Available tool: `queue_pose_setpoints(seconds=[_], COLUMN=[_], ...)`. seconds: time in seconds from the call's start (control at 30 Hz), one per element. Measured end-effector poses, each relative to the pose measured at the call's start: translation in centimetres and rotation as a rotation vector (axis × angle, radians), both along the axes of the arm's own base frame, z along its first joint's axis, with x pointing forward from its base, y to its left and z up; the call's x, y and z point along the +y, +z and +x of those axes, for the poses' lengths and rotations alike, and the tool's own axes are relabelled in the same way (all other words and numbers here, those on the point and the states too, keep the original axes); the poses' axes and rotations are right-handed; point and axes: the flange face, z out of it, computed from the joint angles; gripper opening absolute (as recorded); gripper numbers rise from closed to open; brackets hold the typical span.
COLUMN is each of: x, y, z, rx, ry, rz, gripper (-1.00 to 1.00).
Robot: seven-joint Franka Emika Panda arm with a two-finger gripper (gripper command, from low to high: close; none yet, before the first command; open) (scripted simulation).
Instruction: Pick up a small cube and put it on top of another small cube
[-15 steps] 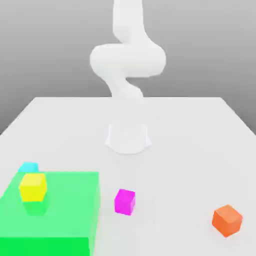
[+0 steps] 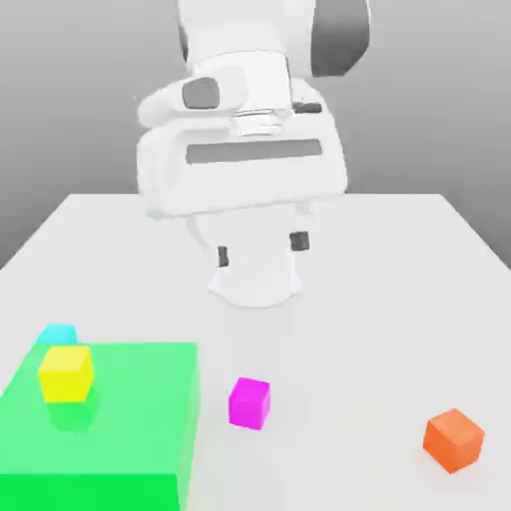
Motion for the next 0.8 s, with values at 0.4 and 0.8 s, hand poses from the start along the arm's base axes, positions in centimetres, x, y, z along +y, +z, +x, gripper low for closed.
queue_pose_setpoints(seconds=[0.4,0.8], x=[-0.5,-0.8], y=[-17.0,-21.6], z=[-8.1,-7.8], rx=[0.240,0.239], ry=[0.485,0.509], rz=[-0.190,-0.207], gripper=[0.00,0.00])
